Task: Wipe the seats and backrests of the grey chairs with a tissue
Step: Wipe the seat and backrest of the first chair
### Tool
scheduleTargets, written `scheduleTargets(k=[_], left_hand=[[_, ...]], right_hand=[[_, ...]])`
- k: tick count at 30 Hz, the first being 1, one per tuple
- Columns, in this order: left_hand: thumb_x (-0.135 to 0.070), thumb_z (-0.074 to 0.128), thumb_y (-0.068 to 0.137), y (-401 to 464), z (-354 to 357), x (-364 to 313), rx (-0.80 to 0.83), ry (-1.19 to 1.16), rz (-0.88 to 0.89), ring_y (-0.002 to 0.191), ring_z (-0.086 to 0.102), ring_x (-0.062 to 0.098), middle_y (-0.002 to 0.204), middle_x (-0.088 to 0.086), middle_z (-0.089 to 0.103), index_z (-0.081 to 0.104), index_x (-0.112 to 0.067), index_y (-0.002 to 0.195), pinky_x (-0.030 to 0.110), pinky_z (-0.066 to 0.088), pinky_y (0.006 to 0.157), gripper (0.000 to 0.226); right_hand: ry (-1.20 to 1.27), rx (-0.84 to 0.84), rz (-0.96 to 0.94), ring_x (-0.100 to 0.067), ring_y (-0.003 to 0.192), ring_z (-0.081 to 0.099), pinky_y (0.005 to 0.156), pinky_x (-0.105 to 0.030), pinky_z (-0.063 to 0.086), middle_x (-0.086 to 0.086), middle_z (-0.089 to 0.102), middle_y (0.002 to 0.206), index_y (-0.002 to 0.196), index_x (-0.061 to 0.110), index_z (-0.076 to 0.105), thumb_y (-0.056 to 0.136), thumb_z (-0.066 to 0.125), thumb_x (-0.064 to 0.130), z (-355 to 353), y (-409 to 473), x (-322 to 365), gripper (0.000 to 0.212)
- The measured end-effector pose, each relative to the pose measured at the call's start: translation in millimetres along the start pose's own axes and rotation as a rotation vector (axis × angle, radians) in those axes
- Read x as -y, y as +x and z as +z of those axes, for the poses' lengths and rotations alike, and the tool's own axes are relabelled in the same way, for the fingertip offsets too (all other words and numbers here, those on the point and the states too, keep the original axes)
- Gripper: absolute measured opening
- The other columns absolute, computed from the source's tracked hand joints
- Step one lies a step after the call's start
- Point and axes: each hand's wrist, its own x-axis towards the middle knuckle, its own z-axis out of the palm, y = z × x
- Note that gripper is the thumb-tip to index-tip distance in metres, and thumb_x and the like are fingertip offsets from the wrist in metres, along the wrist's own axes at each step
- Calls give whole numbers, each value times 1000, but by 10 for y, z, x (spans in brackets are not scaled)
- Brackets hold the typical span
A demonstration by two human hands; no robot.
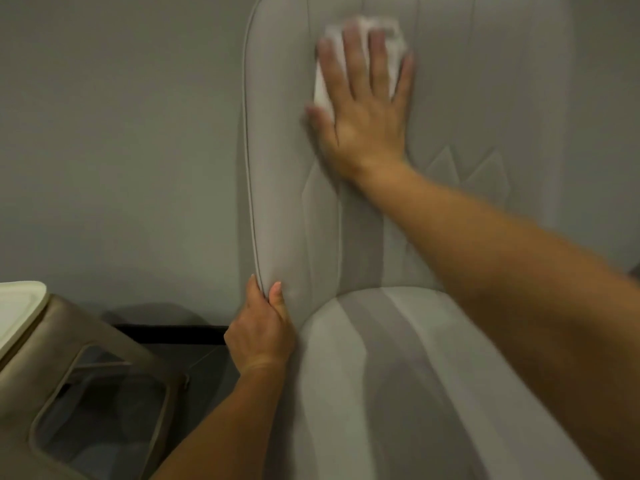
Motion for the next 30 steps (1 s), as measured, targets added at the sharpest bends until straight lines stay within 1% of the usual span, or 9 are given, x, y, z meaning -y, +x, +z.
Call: scheduleTargets(k=[3,6,9,14,16,19,26,28,30], left_hand=[[-64,9,85,10,13,11,7,-4,-6,83,60,46,97,24,66,42,-13,132,44,38,67,76],[-64,9,85,9,8,23,10,-5,-5,82,60,46,96,24,66,42,-13,130,43,35,65,75],[-62,12,87,-3,1,14,6,-8,-1,78,60,47,93,25,66,43,-12,128,41,29,62,72],[-56,20,92,-6,8,15,21,1,-28,78,59,48,92,26,65,43,-11,126,41,28,63,61],[-56,22,92,-2,13,19,24,3,-24,80,59,48,93,27,65,43,-11,128,42,32,63,61],[-62,14,85,-5,26,13,7,-13,-1,81,60,49,93,29,65,44,-11,128,46,40,67,73],[-61,16,87,-9,-3,-13,14,-38,-10,83,60,48,95,27,65,44,-11,126,47,41,68,70],[-58,21,91,-6,-23,-14,34,-26,-27,85,60,47,98,25,66,43,-11,126,46,41,69,63],[-58,21,91,-1,-41,-9,48,-19,-30,87,60,46,101,24,66,43,-12,130,46,41,71,64]], right_hand=[[-101,5,-72,-32,148,25,117,-61,10,-3,31,160,154,34,29,98,15,65,-199,589,-158,66],[-125,63,-121,-32,149,23,118,-59,10,-4,26,162,155,36,22,98,12,64,-298,684,-310,65],[-170,41,-26,-33,150,19,118,-60,8,-5,23,163,156,35,20,99,13,61,-314,561,-507,63],[-206,-1,141,-35,150,16,120,-58,9,-8,21,164,157,28,20,100,26,54,-330,119,-998,64],[-237,8,184,-36,151,14,120,-57,9,-8,18,165,158,25,17,100,27,51,-365,-99,-1178,65],[-271,25,226,-34,152,11,121,-54,7,-10,15,165,159,21,14,102,23,47,-441,-259,-1350,63],[-130,-10,312,-34,152,7,122,-51,-1,-8,15,165,158,17,19,105,17,38,-444,8,-974,57],[-6,4,249,-37,151,9,121,-50,-2,-11,19,164,156,15,25,106,22,33,-394,92,-634,53],[120,21,89,-42,149,15,120,-54,0,-16,26,160,153,9,33,106,30,24,-325,77,-154,49]])
